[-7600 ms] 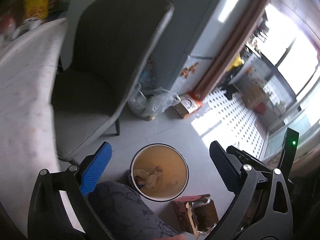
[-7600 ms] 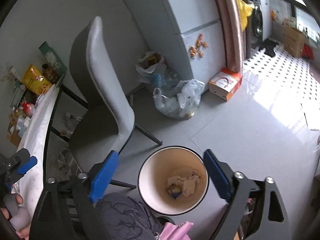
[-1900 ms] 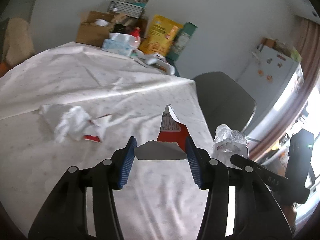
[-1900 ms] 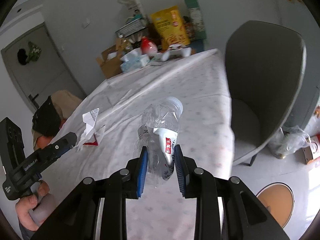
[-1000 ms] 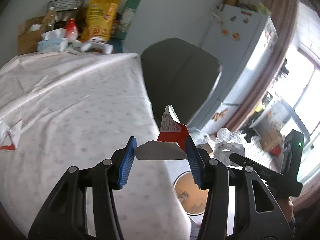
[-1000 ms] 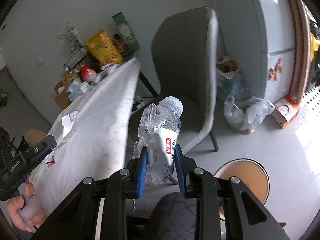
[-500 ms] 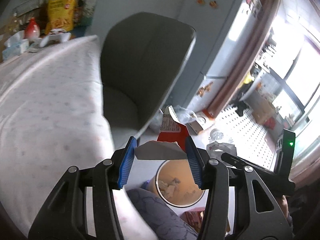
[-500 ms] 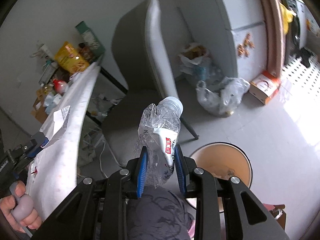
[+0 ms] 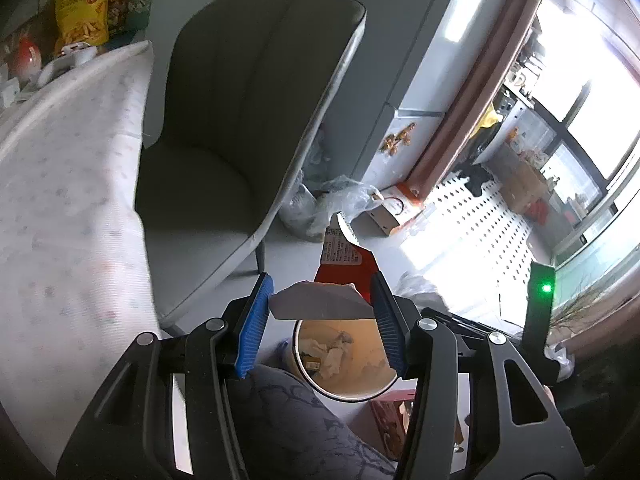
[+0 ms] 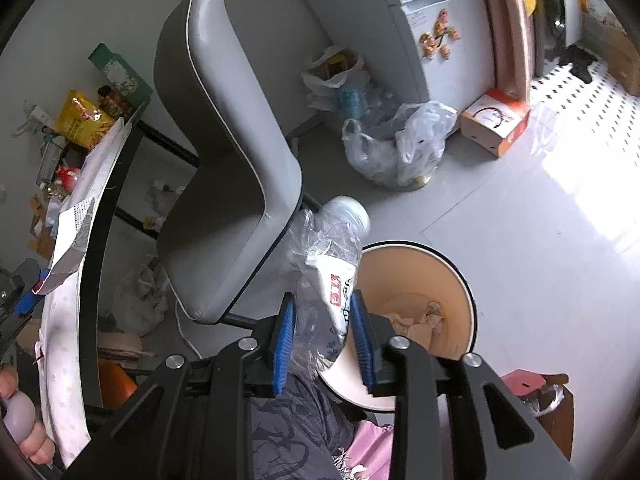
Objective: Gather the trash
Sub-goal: 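Open both grippers to drop the bottle and wrapper into the bin, then move both grippers back over the table toward the white tissue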
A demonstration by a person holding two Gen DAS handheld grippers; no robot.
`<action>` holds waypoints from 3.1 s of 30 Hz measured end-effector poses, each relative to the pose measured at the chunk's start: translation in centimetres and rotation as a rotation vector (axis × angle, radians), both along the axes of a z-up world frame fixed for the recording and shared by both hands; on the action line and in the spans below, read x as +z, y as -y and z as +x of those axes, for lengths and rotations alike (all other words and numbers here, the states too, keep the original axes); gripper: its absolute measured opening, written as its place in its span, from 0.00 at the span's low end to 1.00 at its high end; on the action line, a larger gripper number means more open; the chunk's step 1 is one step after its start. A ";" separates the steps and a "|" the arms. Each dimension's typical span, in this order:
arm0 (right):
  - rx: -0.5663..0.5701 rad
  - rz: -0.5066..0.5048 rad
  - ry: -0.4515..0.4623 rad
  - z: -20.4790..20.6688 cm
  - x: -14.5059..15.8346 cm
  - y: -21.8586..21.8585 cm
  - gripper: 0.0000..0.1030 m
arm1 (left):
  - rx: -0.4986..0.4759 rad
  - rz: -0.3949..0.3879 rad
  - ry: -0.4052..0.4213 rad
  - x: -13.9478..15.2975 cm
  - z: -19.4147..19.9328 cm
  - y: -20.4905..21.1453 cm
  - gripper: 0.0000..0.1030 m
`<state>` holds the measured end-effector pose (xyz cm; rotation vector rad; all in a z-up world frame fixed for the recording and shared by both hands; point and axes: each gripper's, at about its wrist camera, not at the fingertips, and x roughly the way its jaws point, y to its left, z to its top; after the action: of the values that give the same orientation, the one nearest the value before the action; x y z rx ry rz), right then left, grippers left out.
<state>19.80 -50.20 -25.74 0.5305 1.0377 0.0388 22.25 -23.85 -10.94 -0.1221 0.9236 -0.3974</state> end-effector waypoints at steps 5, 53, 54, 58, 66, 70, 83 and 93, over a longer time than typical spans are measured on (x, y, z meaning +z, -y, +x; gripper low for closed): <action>-0.065 0.006 0.006 -0.6 -0.7 2.1 0.74 | -0.032 0.022 -0.010 -0.3 0.4 1.5 0.49; 0.079 -0.032 0.203 0.0 11.1 -5.9 0.93 | 0.203 -0.085 0.098 4.0 -2.7 -8.4 0.92; 0.092 -0.034 0.209 0.1 11.5 -6.7 0.93 | 0.221 -0.093 0.103 4.2 -3.0 -9.2 0.92; 0.142 -0.021 0.225 0.2 12.9 -9.6 0.93 | 0.297 -0.106 0.143 5.2 -4.4 -12.7 0.92; 0.247 -0.042 0.276 0.1 15.5 -15.2 0.93 | 0.440 -0.095 0.156 5.6 -6.7 -19.1 0.92; 0.303 -0.048 0.292 0.2 16.6 -18.3 0.93 | 0.488 -0.116 0.164 5.7 -7.8 -21.8 0.92; 0.466 -0.042 0.343 0.1 19.1 -27.0 0.93 | 0.683 -0.090 0.161 5.7 -11.6 -29.9 0.92; 0.595 -0.041 0.347 -0.6 19.6 -33.0 0.93 | 0.786 -0.110 0.182 5.8 -14.5 -35.2 0.92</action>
<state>19.20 -17.17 -6.10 0.1528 0.8211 0.6141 7.78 11.33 -5.17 -0.5206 0.6110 0.2695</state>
